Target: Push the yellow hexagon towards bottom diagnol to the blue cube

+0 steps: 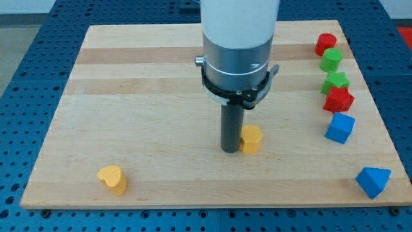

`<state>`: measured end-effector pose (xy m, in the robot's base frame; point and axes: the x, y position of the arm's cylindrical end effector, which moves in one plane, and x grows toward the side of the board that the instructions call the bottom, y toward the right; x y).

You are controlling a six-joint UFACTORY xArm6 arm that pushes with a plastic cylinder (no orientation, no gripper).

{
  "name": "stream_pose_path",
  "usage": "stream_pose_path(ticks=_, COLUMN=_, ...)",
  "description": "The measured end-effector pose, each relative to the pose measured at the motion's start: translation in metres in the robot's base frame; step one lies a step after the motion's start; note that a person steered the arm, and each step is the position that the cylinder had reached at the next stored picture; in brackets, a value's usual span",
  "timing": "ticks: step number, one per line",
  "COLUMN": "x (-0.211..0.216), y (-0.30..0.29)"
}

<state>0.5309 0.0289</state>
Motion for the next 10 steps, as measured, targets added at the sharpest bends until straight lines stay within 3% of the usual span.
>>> stream_pose_path(ticks=2, x=0.016, y=0.033)
stream_pose_path(ticks=5, x=-0.014, y=-0.022)
stream_pose_path(ticks=10, x=-0.027, y=0.065)
